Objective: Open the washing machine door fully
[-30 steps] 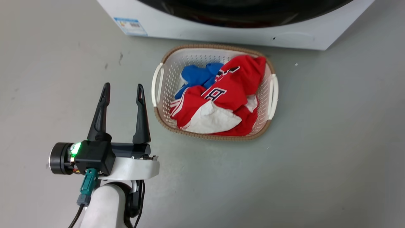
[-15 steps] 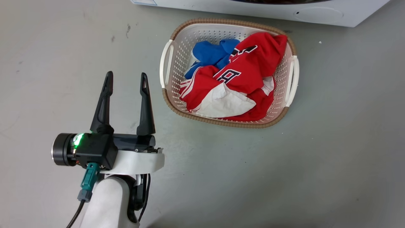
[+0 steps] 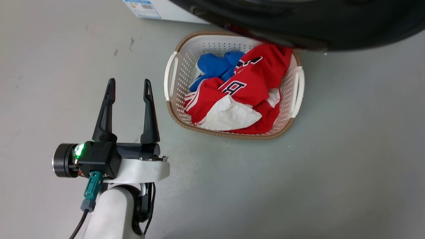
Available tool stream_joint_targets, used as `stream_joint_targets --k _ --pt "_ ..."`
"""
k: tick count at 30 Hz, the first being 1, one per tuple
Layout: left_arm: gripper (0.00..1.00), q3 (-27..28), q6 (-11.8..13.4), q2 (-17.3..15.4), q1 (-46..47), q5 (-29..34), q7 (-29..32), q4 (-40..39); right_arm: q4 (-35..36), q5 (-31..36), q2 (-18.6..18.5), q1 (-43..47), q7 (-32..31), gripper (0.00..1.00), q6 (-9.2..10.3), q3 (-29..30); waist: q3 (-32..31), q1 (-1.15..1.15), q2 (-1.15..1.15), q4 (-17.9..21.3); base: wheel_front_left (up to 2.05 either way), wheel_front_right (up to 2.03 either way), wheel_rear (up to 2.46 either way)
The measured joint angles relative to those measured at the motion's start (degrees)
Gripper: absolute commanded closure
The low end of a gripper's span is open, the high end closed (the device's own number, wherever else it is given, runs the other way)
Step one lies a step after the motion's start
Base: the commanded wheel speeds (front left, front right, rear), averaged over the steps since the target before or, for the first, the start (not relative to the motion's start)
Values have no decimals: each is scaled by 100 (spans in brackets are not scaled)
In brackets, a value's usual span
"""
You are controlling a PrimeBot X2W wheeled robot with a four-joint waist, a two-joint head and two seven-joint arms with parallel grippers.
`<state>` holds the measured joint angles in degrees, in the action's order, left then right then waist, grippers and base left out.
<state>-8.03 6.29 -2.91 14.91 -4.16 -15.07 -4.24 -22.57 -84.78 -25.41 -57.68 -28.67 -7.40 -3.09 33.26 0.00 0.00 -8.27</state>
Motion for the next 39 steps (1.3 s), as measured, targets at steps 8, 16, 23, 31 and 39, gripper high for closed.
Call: stream_joint_targets --k 8,16,23,31,39 --pt "0 116 -59 1 -176 99 0 60 969 -249 115 1051 -111 100 0 -107 -354 0 0 217 0 0 0" --pt "0 227 -126 1 -386 181 0 130 1783 -397 389 2164 -138 100 -1 -369 -774 0 0 388 0 0 0" --pt "0 271 -170 0 -568 190 0 197 2362 -469 544 3040 -169 100 -1 -613 -1137 1 0 449 0 0 0" --pt "0 283 -172 0 -804 204 0 277 2893 -497 879 3977 -91 100 -1 -972 -1523 1 0 445 0 0 0" --pt "0 288 -174 0 -995 207 0 322 3032 -501 1147 4590 -77 100 -1 -1381 -1845 1 0 397 0 0 0"
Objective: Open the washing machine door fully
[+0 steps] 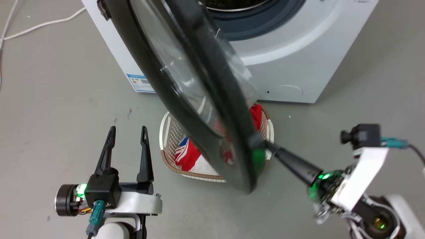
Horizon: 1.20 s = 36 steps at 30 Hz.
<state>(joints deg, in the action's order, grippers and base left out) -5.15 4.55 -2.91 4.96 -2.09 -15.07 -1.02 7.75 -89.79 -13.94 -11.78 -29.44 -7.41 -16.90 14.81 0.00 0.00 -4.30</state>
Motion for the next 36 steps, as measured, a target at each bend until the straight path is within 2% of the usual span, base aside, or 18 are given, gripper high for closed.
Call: stream_joint_targets --k 17,23,27,32,33,34,35,36 --pt "0 13 5 0 -199 -1 0 56 -363 119 612 274 -218 100 -7 -1150 -257 0 0 -93 0 0 0" --pt "0 40 31 0 -290 -9 0 92 -476 155 675 369 -125 100 -7 -1280 -401 0 0 -53 0 0 0" --pt "0 82 32 0 -414 -8 0 119 -396 307 617 447 205 100 -7 -1176 -547 0 0 5 0 0 0" --pt "0 138 21 1 -562 -10 0 146 -76 704 454 482 1195 100 -8 -749 -766 0 0 90 0 0 0" --pt "0 144 19 0 -588 -10 0 149 -22 788 412 494 1418 92 -8 -675 -807 0 0 105 0 0 0" --pt "0 154 15 0 -605 -10 0 153 9 927 357 506 1685 51 -7 -590 -845 0 0 119 0 0 0" --pt "0 162 14 0 -626 -10 0 153 25 1081 286 510 1971 0 -7 -497 -884 0 0 133 0 0 0" --pt "0 165 10 0 -648 -10 0 153 48 1201 216 525 2236 0 -7 -430 -920 0 0 145 0 0 0"
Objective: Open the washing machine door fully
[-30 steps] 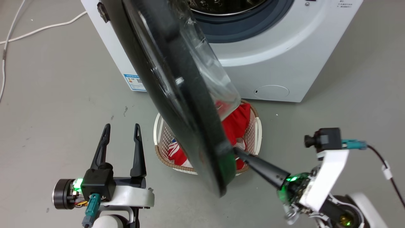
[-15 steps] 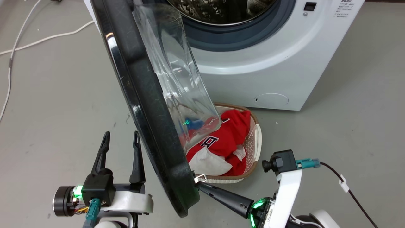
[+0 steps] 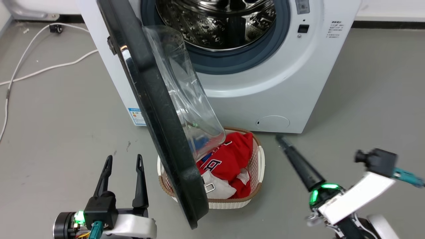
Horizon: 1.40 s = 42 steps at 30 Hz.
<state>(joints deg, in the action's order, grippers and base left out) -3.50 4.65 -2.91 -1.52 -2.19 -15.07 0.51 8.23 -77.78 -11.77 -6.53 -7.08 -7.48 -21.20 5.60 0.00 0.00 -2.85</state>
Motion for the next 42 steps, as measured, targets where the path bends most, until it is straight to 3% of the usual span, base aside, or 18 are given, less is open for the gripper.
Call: stream_joint_targets --k 4,7,9,16,17,19,28,42 --pt "0 47 -12 1 -91 0 0 -3 4 609 -253 91 1113 0 -1 145 -118 0 0 48 0 0 0" --pt "0 77 -13 0 -168 1 0 -9 -266 1439 -515 99 1976 0 -1 299 -183 0 0 87 0 0 0" --pt "0 85 -20 1 -198 1 0 -13 -491 2129 -545 110 2163 0 -1 493 -215 0 0 112 0 0 0" --pt "0 123 -20 1 -283 1 0 -30 -360 4859 189 312 2217 0 -1 1758 -295 0 0 171 0 0 0" --pt "0 123 -20 0 -292 1 0 -29 -238 5508 346 437 2217 0 -1 1935 -318 0 0 172 0 0 0" --pt "0 123 -20 1 -297 1 0 -26 -180 5978 477 543 2217 0 -1 2069 -342 0 0 174 0 0 0" --pt "0 97 -38 0 -333 2 0 -21 -416 6751 791 1090 2217 0 -2 2358 -434 0 0 134 0 0 0" --pt "0 105 -36 0 -408 -8 0 10 -760 6986 878 1478 2217 0 -2 2313 -492 0 0 93 0 0 0"
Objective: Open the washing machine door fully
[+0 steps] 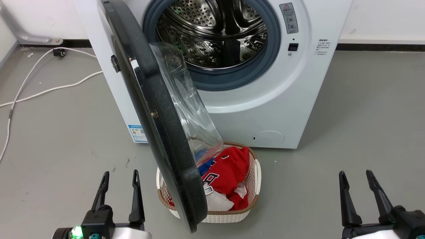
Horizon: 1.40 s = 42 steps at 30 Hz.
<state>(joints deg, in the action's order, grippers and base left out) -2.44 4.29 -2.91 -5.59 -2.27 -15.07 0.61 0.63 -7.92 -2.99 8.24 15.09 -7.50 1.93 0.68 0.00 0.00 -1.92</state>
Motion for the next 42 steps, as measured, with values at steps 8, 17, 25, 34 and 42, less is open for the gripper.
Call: stream_joint_targets --k 8,17,25,34,42 --pt "100 121 84 4 -25 -33 0 -20 -53 -10 1 3 0 0 0 -54 -21 0 0 41 0 0 0" --pt "100 443 77 -56 561 108 -1 -1214 -29 4 2 -6 0 0 1 -22 -21 0 0 9 0 0 0" --pt "100 -136 20 -175 1171 509 -2 -2592 -35 -29 2 -10 0 0 1 -49 -63 0 0 30 0 0 0" --pt "100 -1388 -347 -205 1495 622 -2 -2817 -55 -37 2 -31 0 0 0 -104 -89 0 0 104 0 0 0" --pt "100 -2465 -581 -152 1550 587 -2 -2493 -67 -37 2 -29 0 0 0 -114 -111 0 0 131 0 0 0"
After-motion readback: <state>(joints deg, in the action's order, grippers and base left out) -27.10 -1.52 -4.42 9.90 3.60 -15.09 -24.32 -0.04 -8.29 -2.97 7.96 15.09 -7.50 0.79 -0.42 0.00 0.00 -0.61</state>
